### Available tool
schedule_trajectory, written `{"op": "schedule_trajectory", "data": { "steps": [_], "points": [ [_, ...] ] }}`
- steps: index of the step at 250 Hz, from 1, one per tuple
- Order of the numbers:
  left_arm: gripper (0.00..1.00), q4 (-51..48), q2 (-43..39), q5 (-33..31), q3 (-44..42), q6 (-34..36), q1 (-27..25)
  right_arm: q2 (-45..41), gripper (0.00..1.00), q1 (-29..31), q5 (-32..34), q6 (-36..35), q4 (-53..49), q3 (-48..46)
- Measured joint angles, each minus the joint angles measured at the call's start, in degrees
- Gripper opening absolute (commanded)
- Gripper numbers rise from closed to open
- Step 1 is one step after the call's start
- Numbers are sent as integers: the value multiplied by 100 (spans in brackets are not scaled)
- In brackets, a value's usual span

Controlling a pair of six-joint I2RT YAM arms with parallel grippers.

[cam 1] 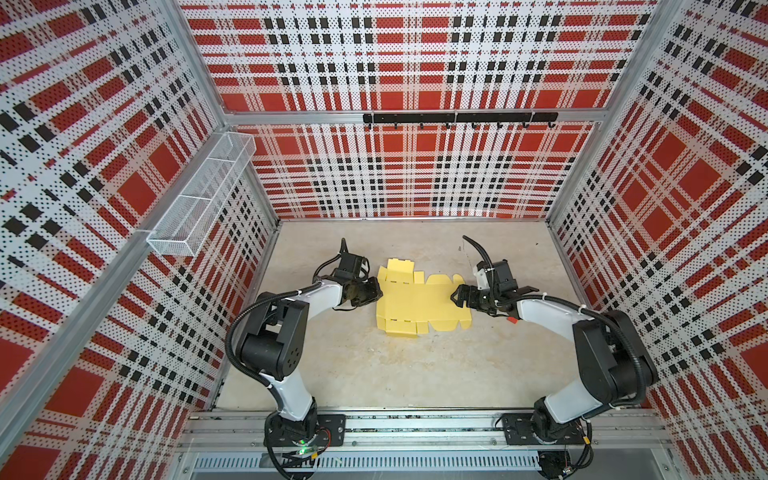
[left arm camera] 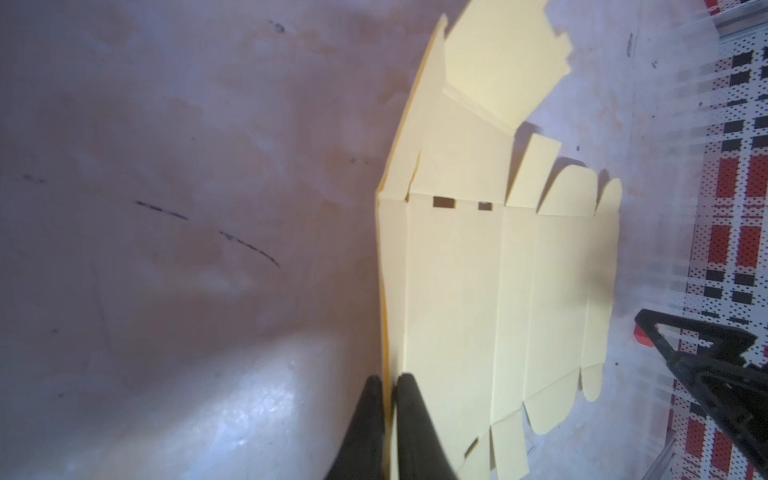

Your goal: Fold the paper box

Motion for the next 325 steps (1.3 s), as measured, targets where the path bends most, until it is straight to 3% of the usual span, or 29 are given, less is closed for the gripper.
{"op": "schedule_trajectory", "data": {
  "steps": [62,159,237,325],
  "points": [
    [1,-59,-208,120,129,81,-17,-901,95,612,664,-588,24,-7],
    [0,-332,-501,420,424,17,-20,-992,97,3204,1775,-2782,2234,-549],
    [0,-389,-505,544,481,-162,-17,201,98,3777,2354,-3683,3956,-428],
    [0,-393,-487,601,562,-225,-20,876,99,3842,2439,-3908,4404,-107]
  ]
}}
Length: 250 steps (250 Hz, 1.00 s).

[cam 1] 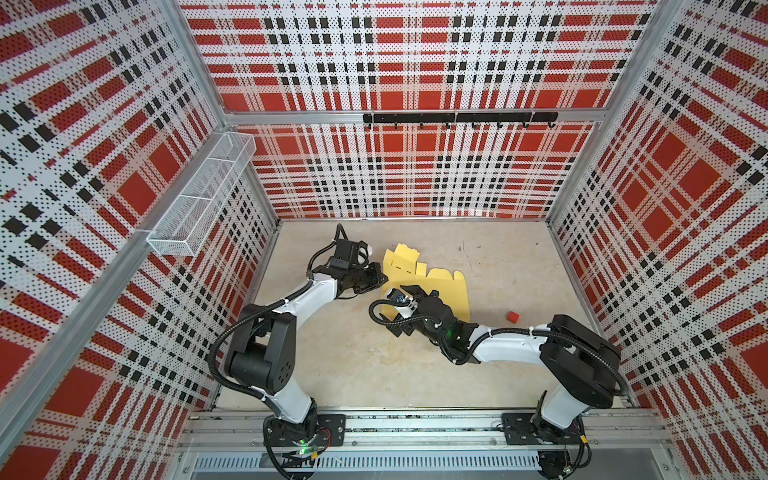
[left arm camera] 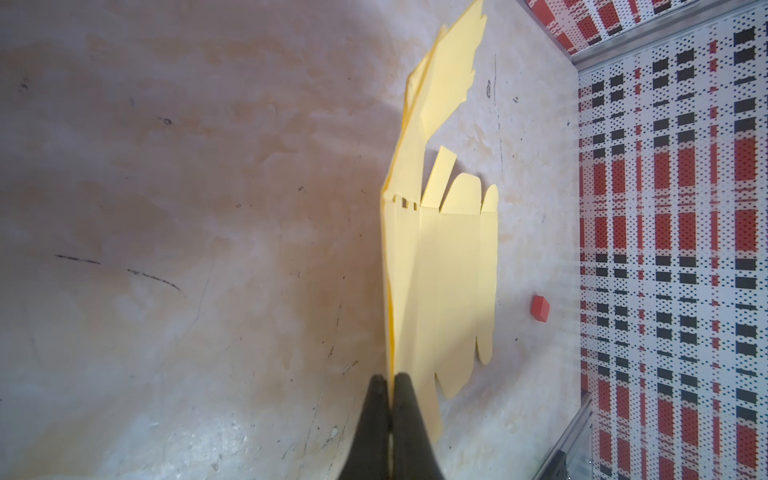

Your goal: Fold the paper box

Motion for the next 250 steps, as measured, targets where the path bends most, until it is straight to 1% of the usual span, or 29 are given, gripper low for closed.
{"op": "schedule_trajectory", "data": {
  "steps": [59,98,153,250],
  "points": [
    [0,-7,46,0,4,-15,0,297,99,7,-9,-31,83,50],
    [0,-13,81,2,4,-15,0,323,98,7,28,-61,98,52],
    [0,-46,179,2,81,-2,0,267,98,11,472,-170,87,44],
    [0,-52,190,-2,81,28,-170,-22,99,-118,789,-177,127,-133]
  ]
}}
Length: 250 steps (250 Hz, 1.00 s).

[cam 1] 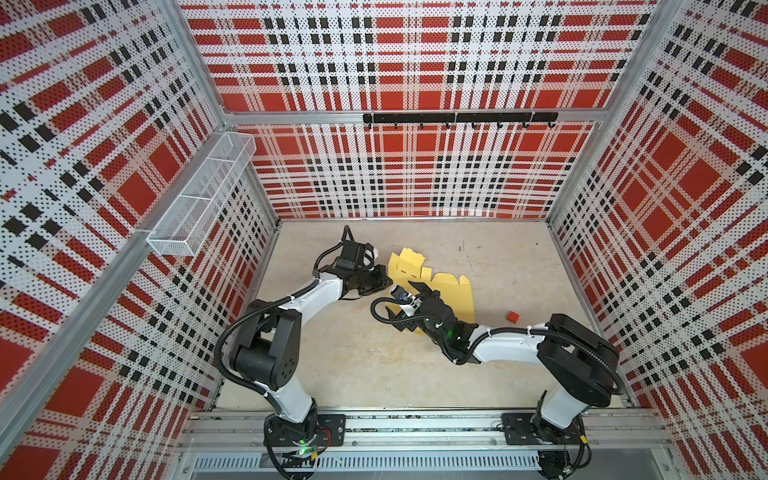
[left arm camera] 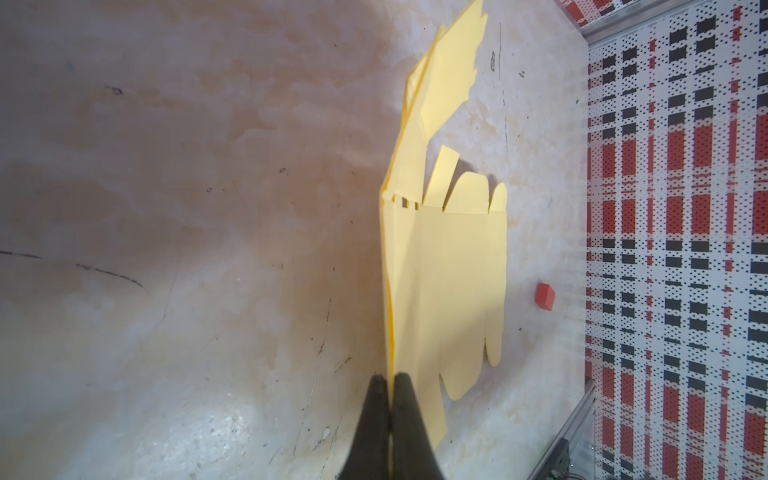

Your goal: Fold the paper box

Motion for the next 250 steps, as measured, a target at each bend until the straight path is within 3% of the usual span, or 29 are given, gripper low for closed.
{"op": "schedule_trajectory", "data": {
  "steps": [115,250],
  "points": [
    [0,0,0,9,0,50,0,-118,98,-358,11,26,94,-238],
    [0,-68,0,-24,63,175,22,520,99,-485,-87,175,212,291]
  ]
}}
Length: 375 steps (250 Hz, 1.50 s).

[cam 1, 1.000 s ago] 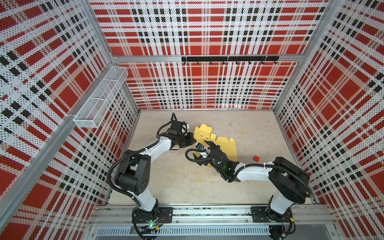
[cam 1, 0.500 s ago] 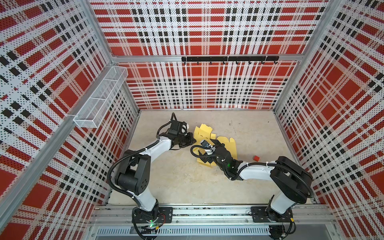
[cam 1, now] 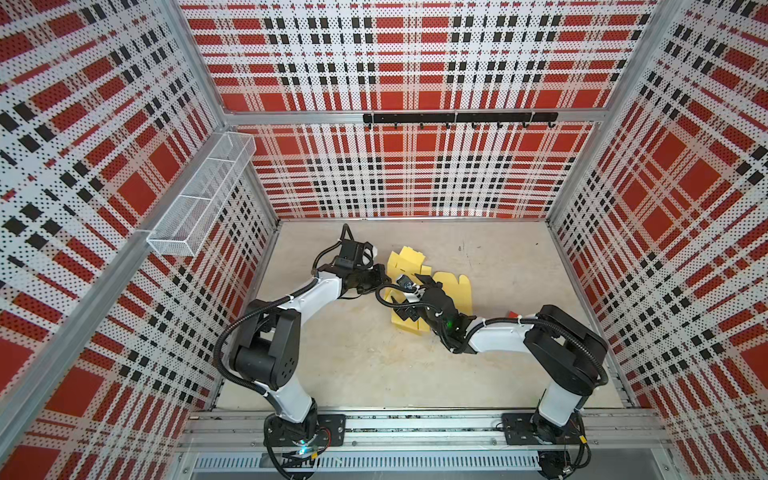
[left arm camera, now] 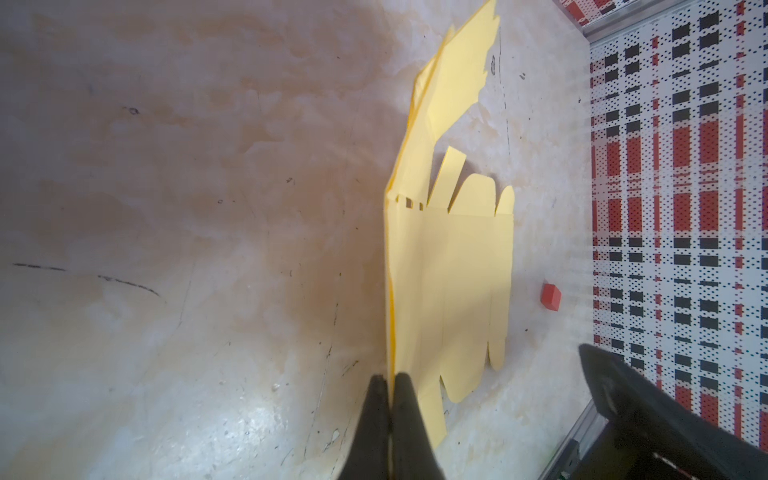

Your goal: Fold the paper box

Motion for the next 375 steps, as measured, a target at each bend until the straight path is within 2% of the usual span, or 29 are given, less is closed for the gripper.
{"op": "schedule_trajectory", "data": {
  "steps": [115,175,234,316,375],
  "points": [
    [0,-37,7,-55,4,46,52,83,100,-146,-87,20,46,24],
    [0,-46,11,81,22,90,260,-1320,100,-205,-114,-15,-382,-787],
    [0,-20,22,468,31,223,501,-2048,100,-212,-63,-2,-925,-1521],
    [0,131,31,964,17,348,859,-2092,99,-212,4,55,-1766,-1661],
    [0,168,31,973,7,323,942,-1926,98,-149,-79,175,-1679,-1803]
  ]
}}
